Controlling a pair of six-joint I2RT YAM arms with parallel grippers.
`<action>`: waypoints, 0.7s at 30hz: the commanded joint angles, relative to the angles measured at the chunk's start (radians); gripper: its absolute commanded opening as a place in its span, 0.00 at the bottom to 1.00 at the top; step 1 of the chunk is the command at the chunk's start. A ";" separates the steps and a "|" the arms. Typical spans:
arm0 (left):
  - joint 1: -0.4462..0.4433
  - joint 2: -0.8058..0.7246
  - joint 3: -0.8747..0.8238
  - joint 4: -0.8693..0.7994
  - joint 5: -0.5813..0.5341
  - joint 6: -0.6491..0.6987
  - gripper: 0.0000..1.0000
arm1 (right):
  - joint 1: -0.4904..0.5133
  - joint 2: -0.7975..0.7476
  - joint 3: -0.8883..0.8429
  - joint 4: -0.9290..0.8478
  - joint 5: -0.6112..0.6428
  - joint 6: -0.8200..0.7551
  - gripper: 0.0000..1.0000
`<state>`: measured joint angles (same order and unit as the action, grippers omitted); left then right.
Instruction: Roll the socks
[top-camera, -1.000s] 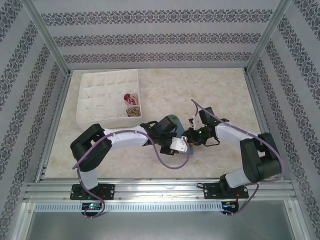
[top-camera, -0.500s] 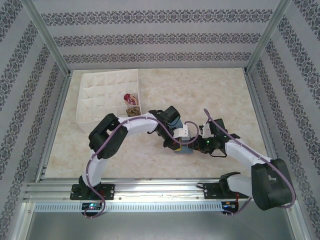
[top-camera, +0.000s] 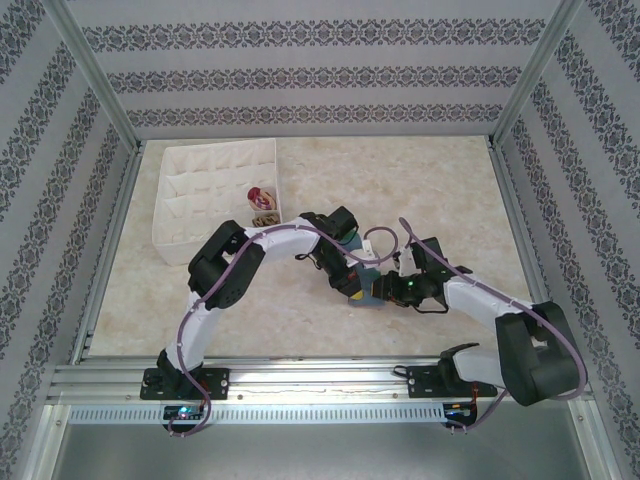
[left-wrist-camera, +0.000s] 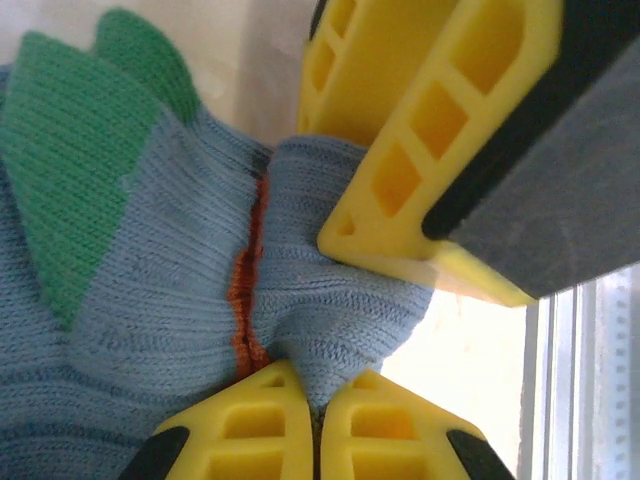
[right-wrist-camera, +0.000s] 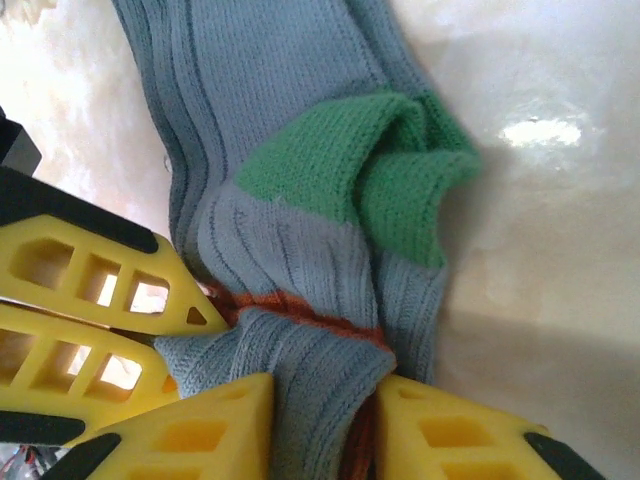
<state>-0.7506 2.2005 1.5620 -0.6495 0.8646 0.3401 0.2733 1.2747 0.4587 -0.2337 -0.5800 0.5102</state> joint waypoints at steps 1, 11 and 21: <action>0.026 0.044 0.001 -0.018 -0.056 -0.093 0.07 | 0.034 0.034 0.021 -0.008 0.032 -0.002 0.19; 0.027 -0.178 -0.268 0.368 -0.154 -0.030 0.30 | 0.046 0.234 0.108 -0.162 0.138 -0.007 0.00; -0.026 -0.511 -0.792 1.105 -0.324 0.246 0.44 | 0.067 0.316 0.153 -0.202 0.164 -0.011 0.00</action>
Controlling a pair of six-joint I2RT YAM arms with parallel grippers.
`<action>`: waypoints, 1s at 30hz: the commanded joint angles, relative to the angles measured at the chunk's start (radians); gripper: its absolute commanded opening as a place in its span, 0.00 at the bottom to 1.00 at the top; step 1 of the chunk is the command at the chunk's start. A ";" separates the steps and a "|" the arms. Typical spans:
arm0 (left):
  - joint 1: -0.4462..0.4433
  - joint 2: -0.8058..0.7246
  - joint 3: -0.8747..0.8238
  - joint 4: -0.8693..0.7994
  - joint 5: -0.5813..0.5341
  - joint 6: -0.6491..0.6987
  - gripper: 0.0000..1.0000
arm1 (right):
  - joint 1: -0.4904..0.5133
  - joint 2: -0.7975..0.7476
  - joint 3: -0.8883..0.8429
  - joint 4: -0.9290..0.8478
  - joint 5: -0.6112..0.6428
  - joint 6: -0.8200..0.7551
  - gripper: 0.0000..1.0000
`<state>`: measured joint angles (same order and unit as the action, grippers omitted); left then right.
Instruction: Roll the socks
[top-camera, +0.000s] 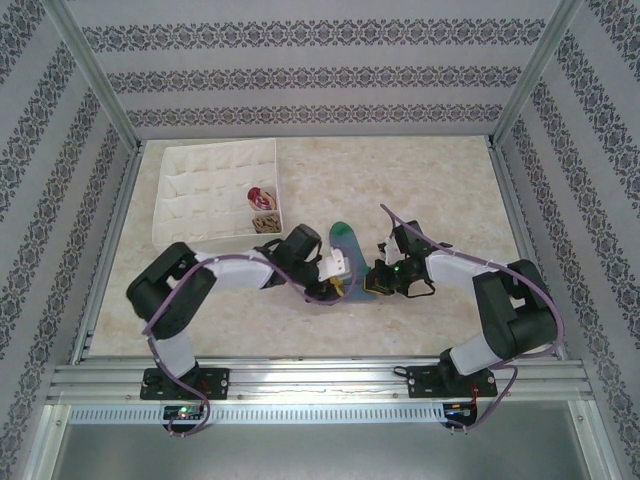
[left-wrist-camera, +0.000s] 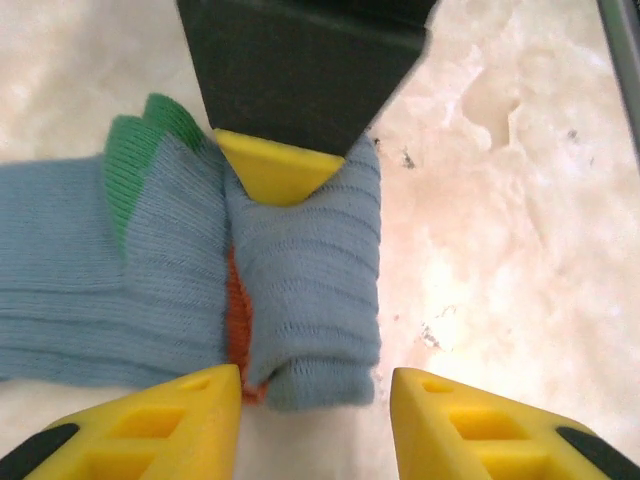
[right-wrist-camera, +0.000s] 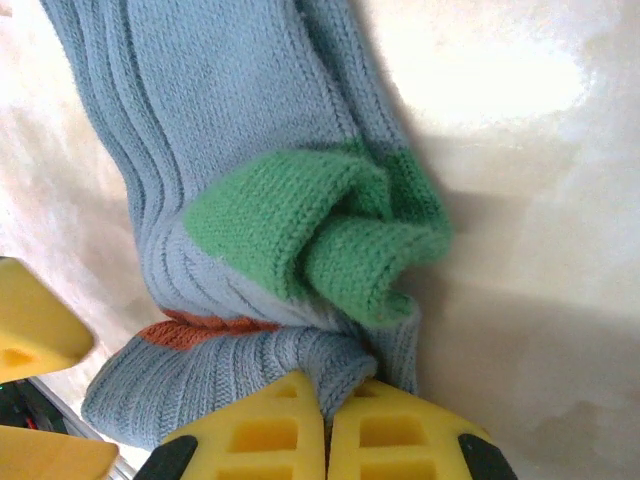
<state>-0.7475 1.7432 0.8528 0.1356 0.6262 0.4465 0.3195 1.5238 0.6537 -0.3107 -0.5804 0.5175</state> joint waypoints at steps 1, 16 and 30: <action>-0.050 -0.073 -0.122 0.379 -0.123 0.186 0.45 | 0.026 0.070 -0.037 -0.126 0.166 -0.018 0.00; -0.232 -0.006 -0.196 0.524 -0.459 0.450 0.42 | 0.041 0.107 0.008 -0.159 0.159 -0.024 0.00; -0.234 0.052 -0.103 0.244 -0.439 0.439 0.33 | 0.041 0.134 0.017 -0.159 0.139 -0.021 0.00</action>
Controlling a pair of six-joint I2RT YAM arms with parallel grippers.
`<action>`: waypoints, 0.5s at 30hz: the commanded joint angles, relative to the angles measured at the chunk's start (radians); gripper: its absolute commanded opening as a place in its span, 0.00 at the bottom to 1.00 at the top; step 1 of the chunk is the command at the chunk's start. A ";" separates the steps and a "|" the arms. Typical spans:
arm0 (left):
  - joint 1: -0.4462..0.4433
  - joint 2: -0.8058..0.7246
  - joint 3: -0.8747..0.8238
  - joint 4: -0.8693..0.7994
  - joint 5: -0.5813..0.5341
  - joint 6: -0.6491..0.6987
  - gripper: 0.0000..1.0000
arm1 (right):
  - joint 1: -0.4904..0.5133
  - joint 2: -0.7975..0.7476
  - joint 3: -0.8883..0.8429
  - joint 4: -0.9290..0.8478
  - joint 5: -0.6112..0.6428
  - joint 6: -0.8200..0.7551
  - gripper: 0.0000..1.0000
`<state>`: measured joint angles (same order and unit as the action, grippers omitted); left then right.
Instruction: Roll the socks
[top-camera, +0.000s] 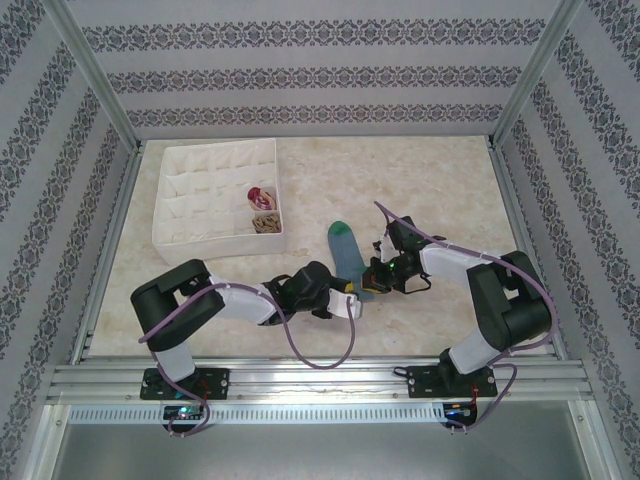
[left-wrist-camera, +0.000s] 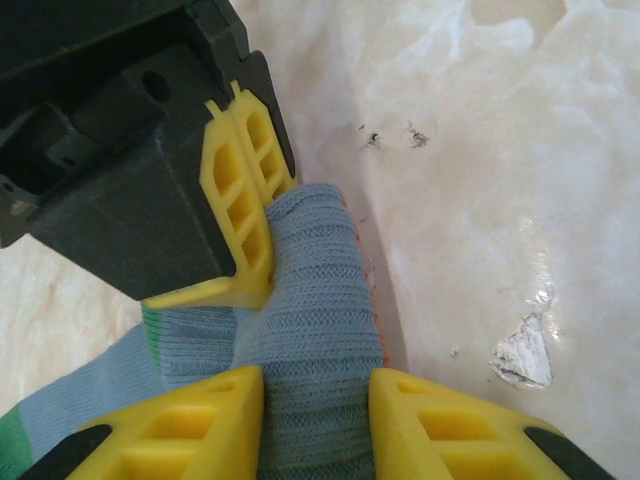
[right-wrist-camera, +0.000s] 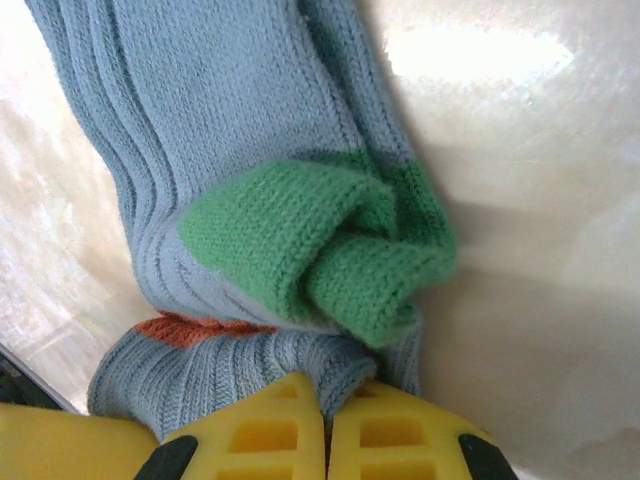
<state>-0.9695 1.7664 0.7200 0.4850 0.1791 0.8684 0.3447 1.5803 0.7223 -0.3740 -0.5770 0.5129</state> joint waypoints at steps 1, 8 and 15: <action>-0.012 0.040 0.041 -0.122 0.004 0.016 0.33 | 0.016 0.078 -0.051 -0.095 0.133 -0.016 0.00; -0.012 0.093 0.131 -0.302 0.004 -0.008 0.09 | 0.015 0.073 -0.055 -0.086 0.110 -0.011 0.02; 0.038 0.101 0.222 -0.497 0.181 -0.133 0.00 | 0.009 -0.042 -0.080 -0.038 0.083 -0.016 0.40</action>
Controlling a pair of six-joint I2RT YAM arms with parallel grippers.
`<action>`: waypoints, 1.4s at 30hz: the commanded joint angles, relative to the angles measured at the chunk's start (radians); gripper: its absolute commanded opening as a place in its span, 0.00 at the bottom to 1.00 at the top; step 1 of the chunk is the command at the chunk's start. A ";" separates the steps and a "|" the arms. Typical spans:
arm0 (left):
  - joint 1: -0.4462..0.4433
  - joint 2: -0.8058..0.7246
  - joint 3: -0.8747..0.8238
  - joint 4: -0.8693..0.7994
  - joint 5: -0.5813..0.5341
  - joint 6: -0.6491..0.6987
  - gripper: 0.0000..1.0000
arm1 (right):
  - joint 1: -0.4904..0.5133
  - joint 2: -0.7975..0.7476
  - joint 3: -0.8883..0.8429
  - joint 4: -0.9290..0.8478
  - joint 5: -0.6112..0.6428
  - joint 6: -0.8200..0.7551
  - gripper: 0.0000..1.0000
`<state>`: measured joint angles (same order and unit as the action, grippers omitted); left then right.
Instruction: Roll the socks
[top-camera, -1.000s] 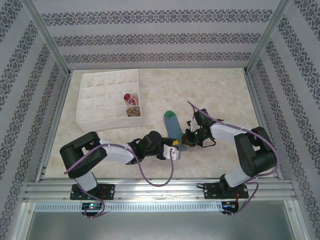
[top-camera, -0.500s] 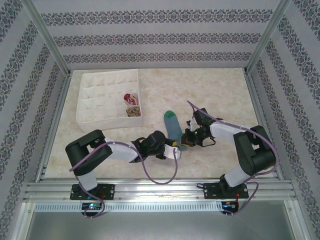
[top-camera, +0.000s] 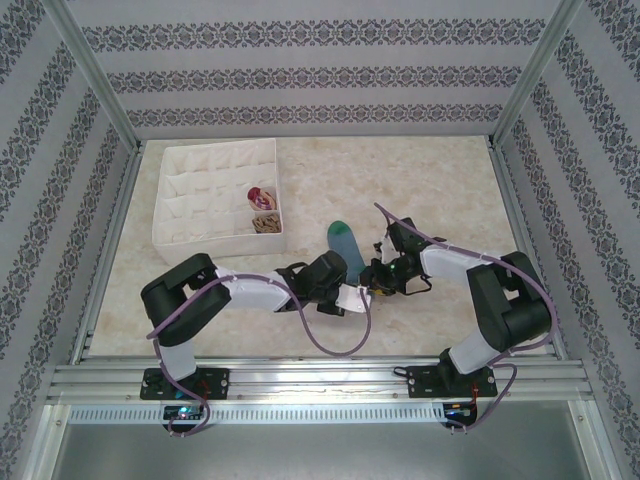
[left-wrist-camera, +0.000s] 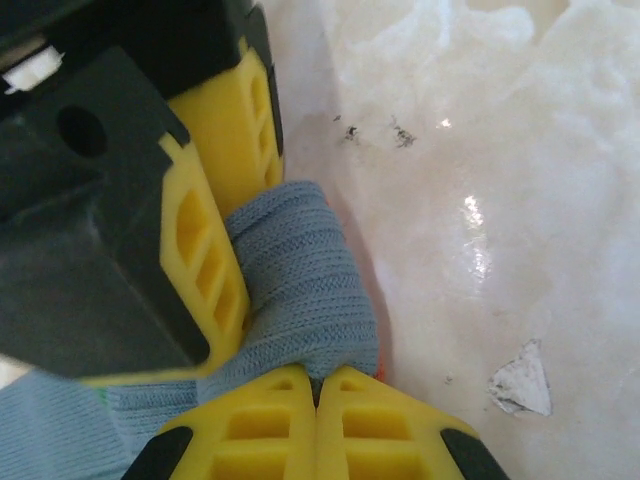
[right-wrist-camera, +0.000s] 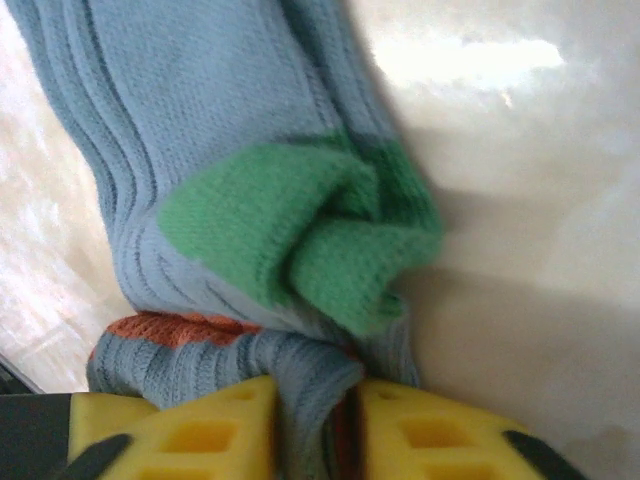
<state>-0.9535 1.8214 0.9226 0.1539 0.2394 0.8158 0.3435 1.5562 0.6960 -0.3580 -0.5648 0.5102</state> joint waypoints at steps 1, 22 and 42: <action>0.038 0.043 0.030 -0.181 0.163 -0.109 0.00 | 0.005 -0.053 -0.063 -0.049 0.076 -0.015 0.43; 0.326 0.279 0.305 -0.325 0.877 -0.607 0.00 | 0.019 -0.318 -0.158 0.164 0.151 -0.057 0.52; 0.330 0.182 0.211 -0.240 0.616 -0.519 0.19 | 0.075 -0.010 -0.014 0.085 0.089 -0.070 0.00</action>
<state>-0.6144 2.0590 1.1999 -0.1410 1.0073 0.2050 0.4068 1.5040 0.6750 -0.1917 -0.4702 0.4286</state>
